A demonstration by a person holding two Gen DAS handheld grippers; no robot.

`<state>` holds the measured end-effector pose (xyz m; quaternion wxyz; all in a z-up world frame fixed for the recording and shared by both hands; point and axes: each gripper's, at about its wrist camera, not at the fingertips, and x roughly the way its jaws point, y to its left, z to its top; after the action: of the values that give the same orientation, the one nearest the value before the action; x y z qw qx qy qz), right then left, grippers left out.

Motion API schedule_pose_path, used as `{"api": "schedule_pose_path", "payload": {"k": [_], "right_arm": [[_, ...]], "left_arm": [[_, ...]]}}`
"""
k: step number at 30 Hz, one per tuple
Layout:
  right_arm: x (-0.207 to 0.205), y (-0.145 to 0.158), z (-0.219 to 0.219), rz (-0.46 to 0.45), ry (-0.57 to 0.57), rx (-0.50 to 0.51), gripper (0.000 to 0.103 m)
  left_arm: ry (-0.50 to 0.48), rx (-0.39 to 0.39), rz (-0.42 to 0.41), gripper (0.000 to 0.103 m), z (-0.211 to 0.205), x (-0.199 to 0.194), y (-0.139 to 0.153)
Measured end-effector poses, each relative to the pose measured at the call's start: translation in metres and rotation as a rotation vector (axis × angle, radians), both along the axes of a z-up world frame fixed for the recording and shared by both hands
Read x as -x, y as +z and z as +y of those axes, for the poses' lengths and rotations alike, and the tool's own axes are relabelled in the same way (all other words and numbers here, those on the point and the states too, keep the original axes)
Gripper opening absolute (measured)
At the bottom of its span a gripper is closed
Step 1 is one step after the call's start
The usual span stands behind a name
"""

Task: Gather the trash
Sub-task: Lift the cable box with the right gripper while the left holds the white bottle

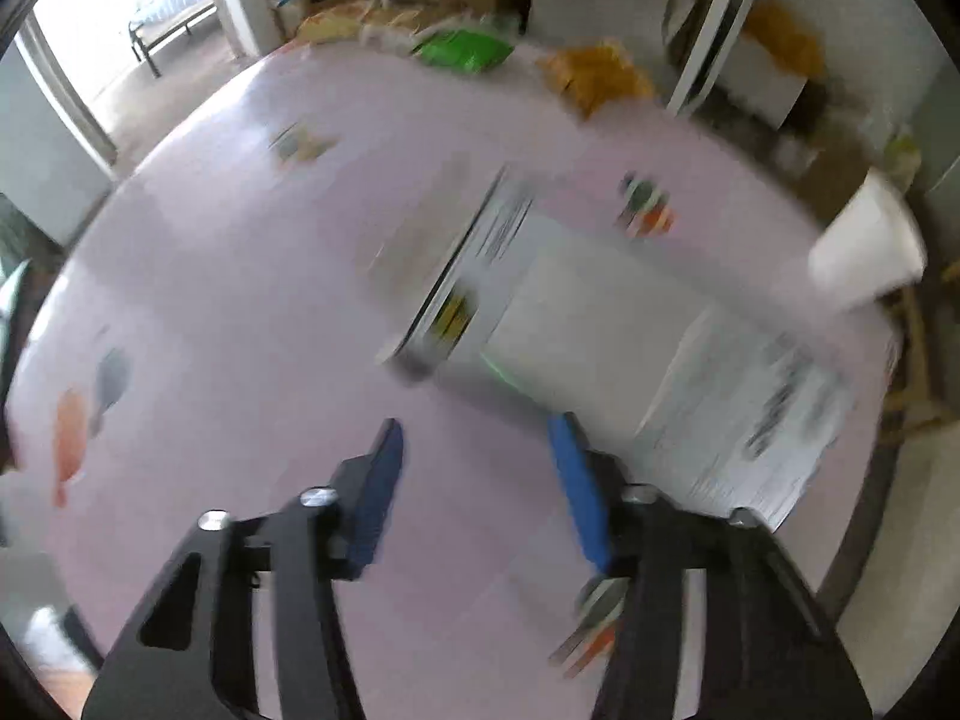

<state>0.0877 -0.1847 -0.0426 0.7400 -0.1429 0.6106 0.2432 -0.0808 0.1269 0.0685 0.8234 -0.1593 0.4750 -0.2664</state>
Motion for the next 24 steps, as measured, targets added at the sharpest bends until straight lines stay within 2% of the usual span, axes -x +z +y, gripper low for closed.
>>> {"api": "schedule_pose_path", "payload": {"k": [2,4,6,7,9,11,14,17,18,21,24], "right_arm": [[0.020,0.000,0.007,-0.035,0.026,0.030,0.037],[0.040,0.017,0.014,-0.101,0.117,0.037,0.042],[0.047,0.035,0.022,-0.166,0.221,0.070,0.088],[0.049,0.041,0.026,-0.217,0.265,0.114,0.093],[0.051,0.046,0.039,-0.375,0.444,0.287,0.097],[0.043,0.038,0.043,-0.440,0.562,0.398,0.097],[0.004,0.013,0.045,-0.314,0.612,0.444,0.097],[-0.038,-0.011,0.045,-0.260,0.632,0.480,0.097],[-0.054,-0.010,0.041,-0.200,0.615,0.401,0.097],[-0.097,-0.016,0.029,-0.078,0.508,0.327,0.097],[-0.121,-0.024,0.009,0.071,0.375,0.172,0.098]], "left_arm": [[-0.005,0.012,-0.009,0.064,0.001,0.002,0.002],[-0.005,0.014,-0.014,0.064,0.003,0.004,0.001],[-0.001,0.018,-0.006,0.064,0.007,0.005,-0.002],[0.004,0.020,0.000,0.064,0.009,0.004,-0.004],[0.016,0.028,0.009,0.064,0.015,0.000,-0.009],[0.026,0.034,0.016,0.064,0.018,0.000,-0.012],[0.043,0.052,0.029,0.064,0.024,-0.004,-0.018],[0.067,0.073,0.047,0.064,0.032,-0.010,-0.025],[0.077,0.077,0.052,0.064,0.035,-0.013,-0.028],[0.091,0.064,0.061,0.064,0.036,-0.018,-0.032],[0.077,0.056,0.071,0.064,0.033,-0.020,-0.037]]}}
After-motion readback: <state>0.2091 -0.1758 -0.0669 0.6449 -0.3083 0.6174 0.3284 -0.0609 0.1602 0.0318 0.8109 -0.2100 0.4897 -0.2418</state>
